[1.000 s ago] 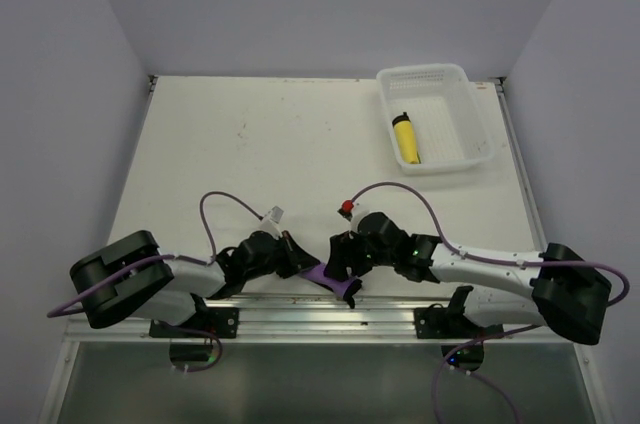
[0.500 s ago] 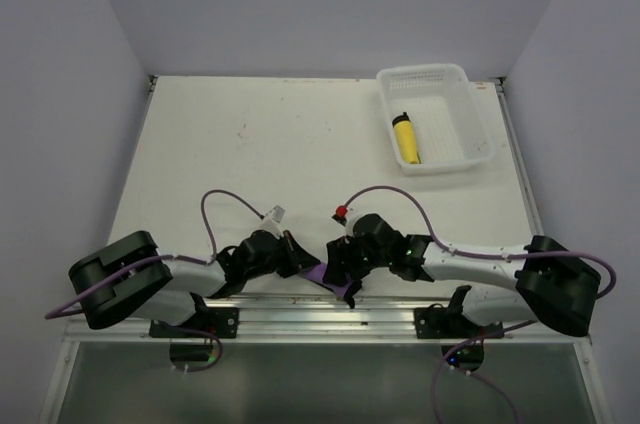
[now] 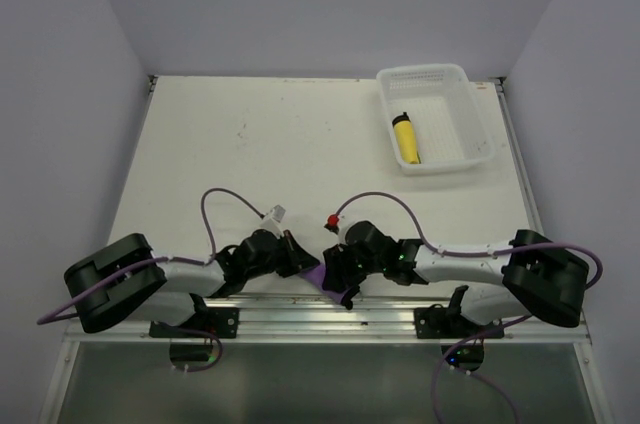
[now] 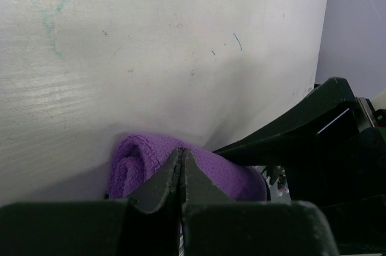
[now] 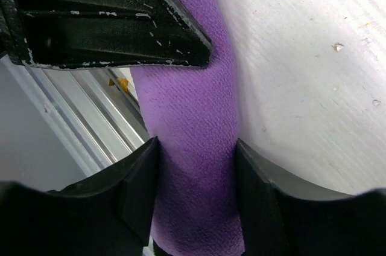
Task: Roll the towels
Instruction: Roll the towel
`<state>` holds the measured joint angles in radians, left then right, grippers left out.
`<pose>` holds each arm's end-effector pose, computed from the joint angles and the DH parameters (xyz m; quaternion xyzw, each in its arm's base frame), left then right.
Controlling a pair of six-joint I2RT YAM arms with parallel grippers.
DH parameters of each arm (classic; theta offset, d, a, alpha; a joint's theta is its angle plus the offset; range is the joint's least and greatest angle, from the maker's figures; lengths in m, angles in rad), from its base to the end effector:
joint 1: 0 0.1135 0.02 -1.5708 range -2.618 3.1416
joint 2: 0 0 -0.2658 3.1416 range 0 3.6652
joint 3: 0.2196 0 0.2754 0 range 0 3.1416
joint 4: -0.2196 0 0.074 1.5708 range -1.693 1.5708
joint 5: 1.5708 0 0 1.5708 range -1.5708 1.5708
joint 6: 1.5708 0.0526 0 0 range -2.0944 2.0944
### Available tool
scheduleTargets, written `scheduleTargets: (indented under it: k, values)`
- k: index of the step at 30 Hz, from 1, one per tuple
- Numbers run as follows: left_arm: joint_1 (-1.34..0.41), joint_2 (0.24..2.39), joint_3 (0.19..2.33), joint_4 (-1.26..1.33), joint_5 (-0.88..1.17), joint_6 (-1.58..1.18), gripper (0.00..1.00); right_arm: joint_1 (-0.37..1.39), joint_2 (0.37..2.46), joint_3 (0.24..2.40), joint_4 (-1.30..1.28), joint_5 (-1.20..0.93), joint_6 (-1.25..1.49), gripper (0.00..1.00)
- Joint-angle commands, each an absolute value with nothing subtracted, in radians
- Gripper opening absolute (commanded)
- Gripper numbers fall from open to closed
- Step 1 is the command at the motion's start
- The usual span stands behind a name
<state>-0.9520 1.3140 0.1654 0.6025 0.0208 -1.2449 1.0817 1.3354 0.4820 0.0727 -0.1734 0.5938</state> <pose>0.1299 -0.1843 0.0842 -0.1221 0.8630 -0.4407 0.2150 0.1185 0.2420 0.1203 -0.2544 0.8842 0.3384 0.1972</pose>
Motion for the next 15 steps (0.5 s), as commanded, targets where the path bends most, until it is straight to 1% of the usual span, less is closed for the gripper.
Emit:
scheduleTargets:
  k: [1,2,3,7,9,11,13,15]
  values:
    - [-0.957,1.312,0.182,0.508,-0.034,-1.193,0.00,1.120,1.341,0.514,0.009,-0.123,0.555,0.52]
    - [-0.957,1.312,0.186,0.505,-0.034,-1.190,0.00,1.124,1.344,0.514,0.012,-0.121,0.552,0.49]
    - [-0.957,1.313,0.192,0.493,-0.037,-1.189,0.00,1.132,1.353,0.514,0.012,-0.121,0.552,0.42]
    - [-0.957,1.289,0.196,0.465,-0.046,-1.183,0.00,1.149,1.348,0.511,0.029,-0.109,0.555,0.29]
    - [-0.957,1.276,0.195,0.447,-0.060,-1.181,0.00,1.154,1.341,0.514,0.028,-0.100,0.557,0.24]
    - [-0.957,1.263,0.195,0.433,-0.067,-1.178,0.00,1.158,1.338,0.522,0.015,-0.094,0.551,0.23]
    - [-0.957,1.250,0.199,0.420,-0.071,-1.170,0.01,1.161,1.335,0.531,0.005,-0.091,0.548,0.20]
    - [-0.957,1.240,0.216,0.393,-0.083,-1.158,0.03,1.164,1.328,0.535,0.003,-0.087,0.546,0.18]
